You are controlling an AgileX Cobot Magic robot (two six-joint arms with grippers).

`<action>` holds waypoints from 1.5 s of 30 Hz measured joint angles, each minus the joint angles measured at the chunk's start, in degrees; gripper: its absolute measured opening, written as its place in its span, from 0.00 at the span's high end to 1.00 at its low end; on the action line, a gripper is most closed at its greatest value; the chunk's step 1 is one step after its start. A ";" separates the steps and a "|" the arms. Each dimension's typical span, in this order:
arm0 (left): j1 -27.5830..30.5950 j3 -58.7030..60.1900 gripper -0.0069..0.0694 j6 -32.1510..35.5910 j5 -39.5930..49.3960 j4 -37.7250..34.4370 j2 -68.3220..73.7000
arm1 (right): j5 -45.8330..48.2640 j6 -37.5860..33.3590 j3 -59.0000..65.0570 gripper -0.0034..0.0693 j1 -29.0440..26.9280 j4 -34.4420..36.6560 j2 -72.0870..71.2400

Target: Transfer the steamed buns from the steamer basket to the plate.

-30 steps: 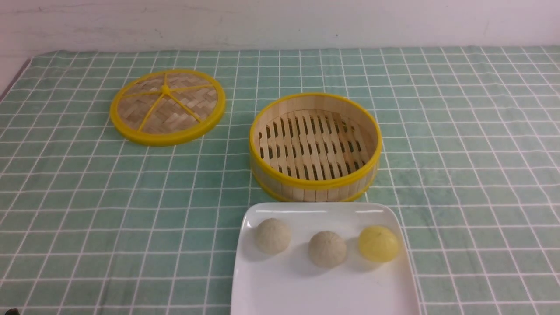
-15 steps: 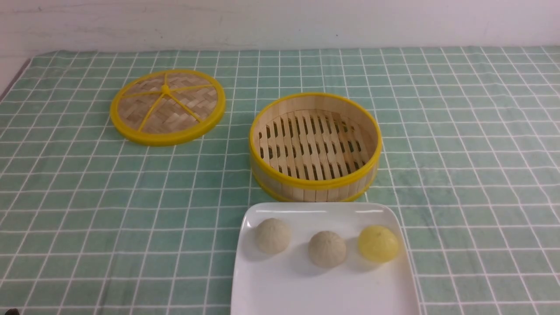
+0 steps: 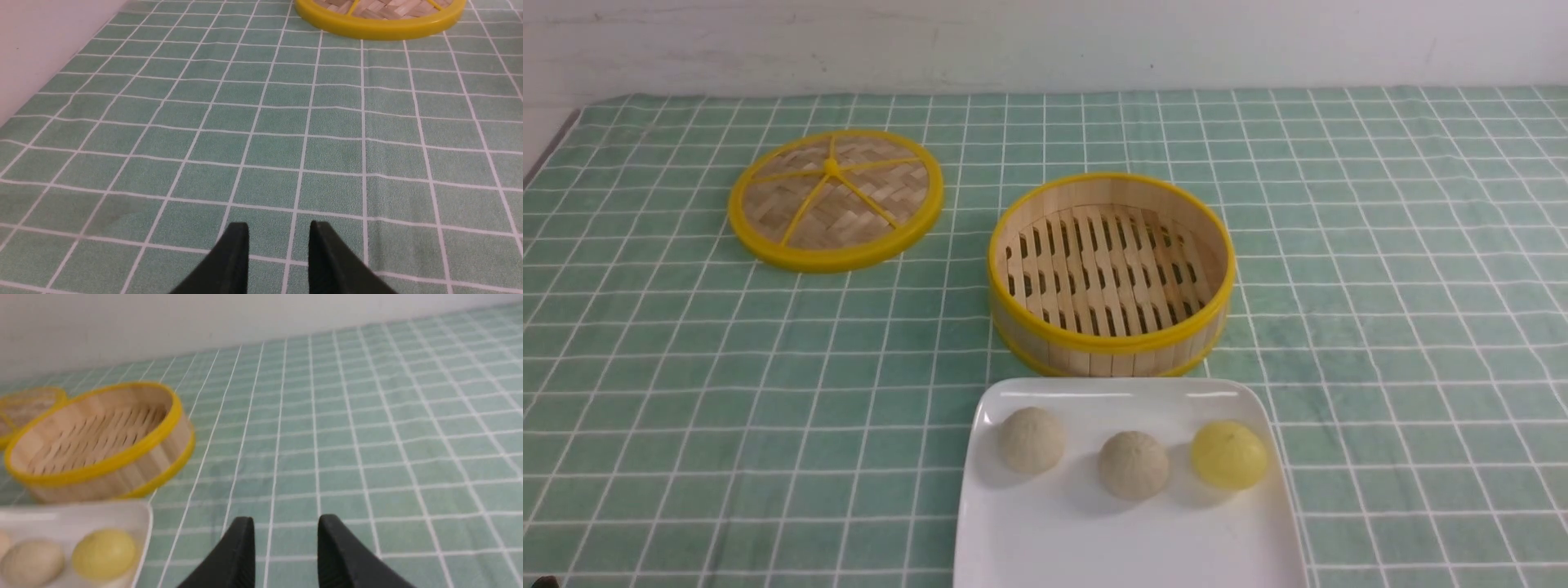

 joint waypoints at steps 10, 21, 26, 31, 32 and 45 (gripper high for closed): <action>0.00 0.00 0.60 0.00 0.00 0.26 0.00 | 4.38 -49.05 0.36 0.62 0.00 29.54 0.00; 0.00 0.00 0.60 0.00 0.00 0.41 0.00 | 4.18 -49.51 2.18 0.62 0.00 30.83 0.00; 0.00 0.00 0.60 0.00 0.00 0.41 0.00 | 3.02 -47.17 5.44 0.62 0.00 28.76 0.00; 0.00 0.00 0.60 0.00 0.00 0.41 0.00 | 0.16 -46.95 7.88 0.62 0.00 28.29 0.00; 0.00 0.00 0.60 0.00 0.00 0.41 0.00 | -0.43 -46.94 8.97 0.62 0.00 28.24 0.00; 0.00 0.00 0.60 0.00 0.00 0.59 0.00 | -5.76 -23.30 10.76 0.62 0.00 9.92 0.00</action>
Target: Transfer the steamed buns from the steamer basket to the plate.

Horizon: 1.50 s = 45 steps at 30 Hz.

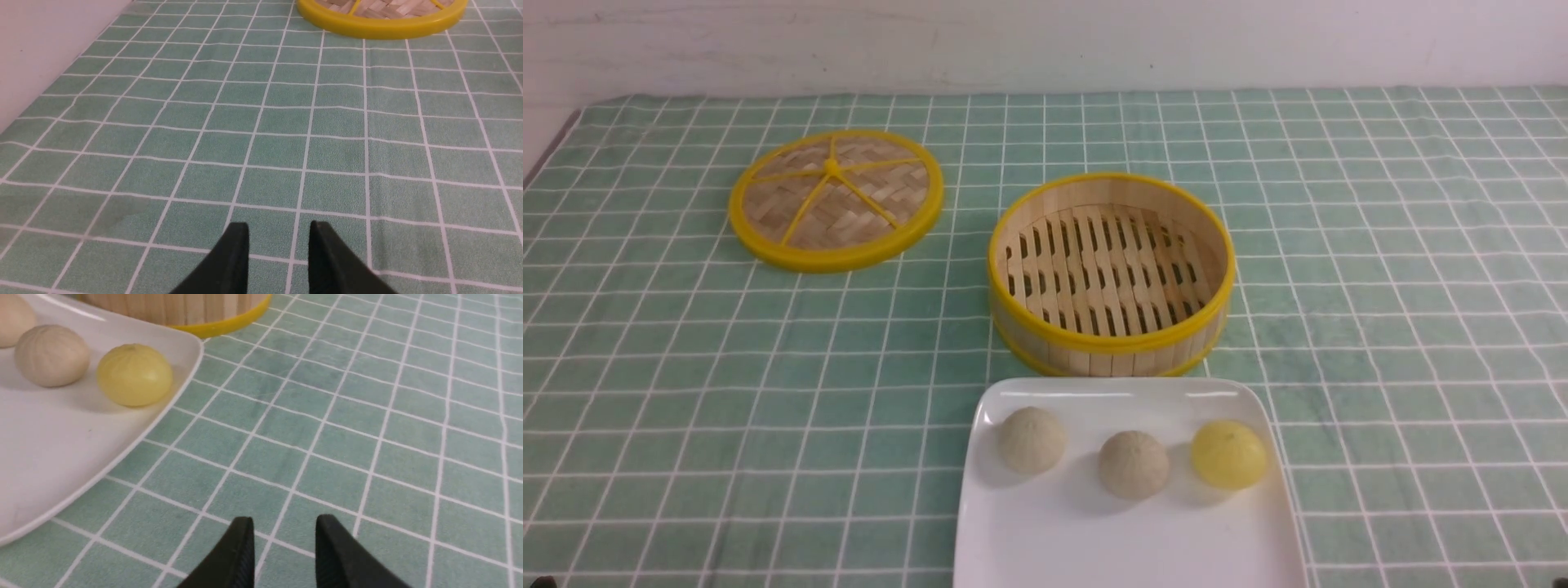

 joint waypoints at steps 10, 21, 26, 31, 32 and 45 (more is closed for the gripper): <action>0.00 0.00 0.60 0.00 0.02 0.00 0.00 | -0.60 -4.26 0.11 0.62 0.00 4.33 0.00; 0.00 0.00 0.60 0.00 0.02 0.00 0.00 | -0.49 -6.53 0.11 0.62 -0.39 4.37 0.00; 0.00 0.00 0.60 0.00 0.02 0.00 0.00 | -0.37 -6.66 0.11 0.62 -7.00 3.91 0.00; 0.00 0.00 0.60 0.00 0.02 0.00 0.00 | -0.33 -6.70 0.11 0.62 -18.71 3.55 0.00; 0.00 0.00 0.60 0.00 0.02 0.00 0.00 | -0.33 -6.70 0.11 0.62 -19.83 3.53 0.00; 0.00 0.00 0.60 0.00 0.02 0.00 0.00 | -0.33 -6.79 0.11 0.62 -25.04 3.42 0.00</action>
